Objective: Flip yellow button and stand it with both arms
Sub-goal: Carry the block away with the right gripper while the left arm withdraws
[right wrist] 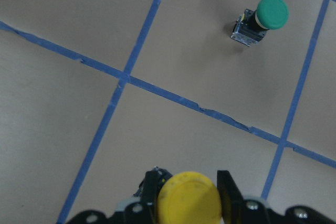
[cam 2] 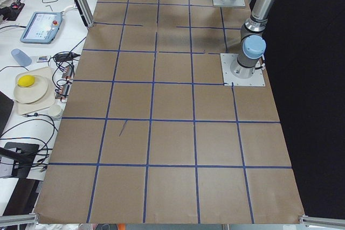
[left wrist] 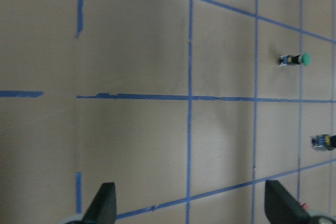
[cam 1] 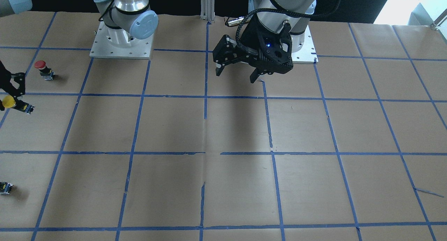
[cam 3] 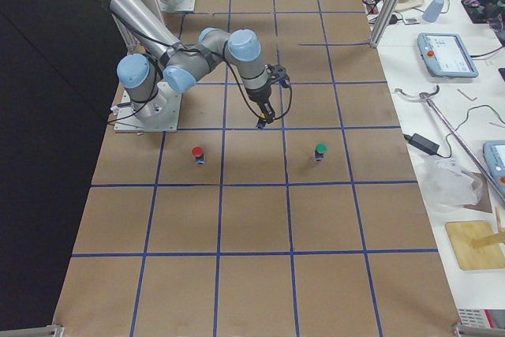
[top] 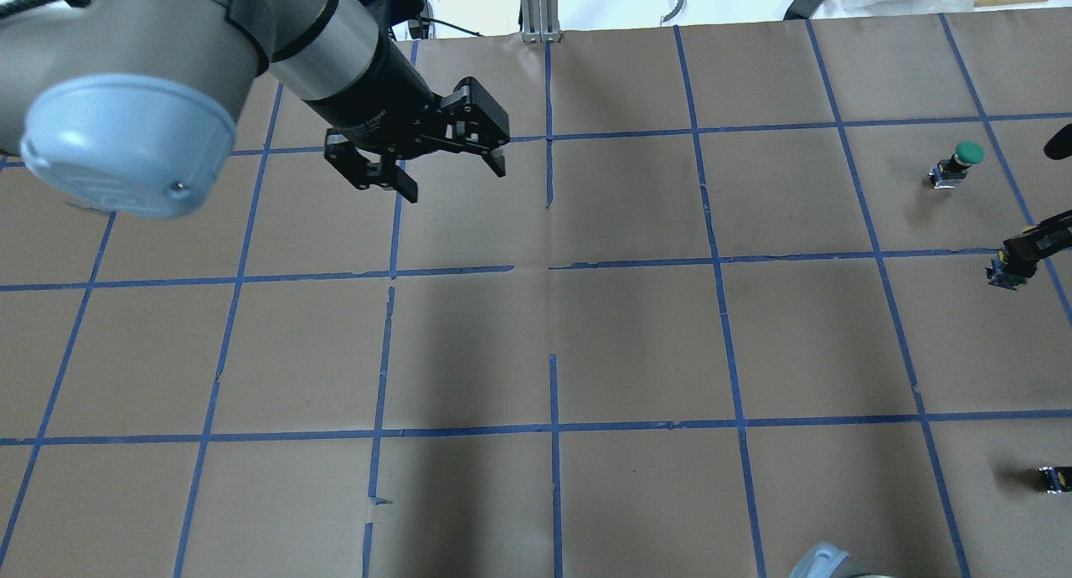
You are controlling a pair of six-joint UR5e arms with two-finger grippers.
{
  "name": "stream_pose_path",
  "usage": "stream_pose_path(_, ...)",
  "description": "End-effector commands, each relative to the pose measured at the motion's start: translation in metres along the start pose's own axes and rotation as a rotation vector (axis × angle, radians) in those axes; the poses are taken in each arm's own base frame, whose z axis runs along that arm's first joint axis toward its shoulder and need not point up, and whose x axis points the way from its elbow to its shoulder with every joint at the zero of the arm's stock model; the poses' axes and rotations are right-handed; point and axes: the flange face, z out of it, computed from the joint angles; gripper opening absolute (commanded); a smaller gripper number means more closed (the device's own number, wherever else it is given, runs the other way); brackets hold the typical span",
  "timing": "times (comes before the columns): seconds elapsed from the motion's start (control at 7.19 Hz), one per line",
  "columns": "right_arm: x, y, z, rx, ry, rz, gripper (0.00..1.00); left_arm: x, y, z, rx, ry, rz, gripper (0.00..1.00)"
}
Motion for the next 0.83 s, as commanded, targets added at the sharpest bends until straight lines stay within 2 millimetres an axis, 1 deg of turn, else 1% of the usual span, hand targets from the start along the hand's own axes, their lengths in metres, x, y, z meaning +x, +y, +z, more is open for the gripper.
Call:
stream_pose_path(0.0,0.025,0.018,0.047,0.021,-0.003,-0.006,0.2,-0.053,-0.009,-0.031,0.014,-0.232,-0.016,1.0)
stream_pose_path(0.14,0.029,0.02,0.059,0.018,-0.01,-0.001,0.2,-0.063,-0.001,-0.023,-0.01,-0.243,0.043,1.0)
stream_pose_path(0.28,0.03,0.021,0.064,0.021,-0.004,-0.001,0.2,-0.078,0.007,-0.024,-0.02,-0.241,0.094,1.0)
stream_pose_path(0.42,0.026,0.023,0.068,0.03,0.013,-0.004,0.19,-0.09,0.008,-0.023,-0.015,-0.238,0.075,1.0)
stream_pose_path(0.56,0.015,0.029,0.077,0.041,0.025,-0.005,0.19,-0.088,0.012,-0.022,-0.017,-0.238,0.078,1.0)
stream_pose_path(0.7,0.01,0.033,0.08,0.045,0.035,0.001,0.19,-0.088,0.013,-0.021,-0.017,-0.236,0.078,1.0)
